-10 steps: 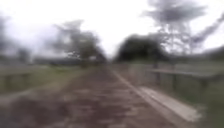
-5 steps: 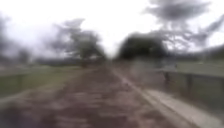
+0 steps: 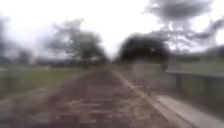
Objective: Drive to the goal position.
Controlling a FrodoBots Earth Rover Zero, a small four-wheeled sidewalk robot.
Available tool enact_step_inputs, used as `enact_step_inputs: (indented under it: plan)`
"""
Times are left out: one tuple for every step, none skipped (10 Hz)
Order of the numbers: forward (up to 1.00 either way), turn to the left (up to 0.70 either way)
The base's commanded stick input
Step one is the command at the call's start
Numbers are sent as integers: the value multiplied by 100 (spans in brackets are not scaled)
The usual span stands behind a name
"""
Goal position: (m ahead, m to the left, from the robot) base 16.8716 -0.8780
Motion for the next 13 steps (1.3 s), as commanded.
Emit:
enact_step_inputs:
  plan:
    - [70,0]
    - [70,0]
    - [70,0]
    - [70,0]
    - [70,0]
    - [70,0]
    - [70,0]
    - [70,0]
    - [70,0]
    - [70,0]
    - [70,0]
    - [70,0]
    - [70,0]
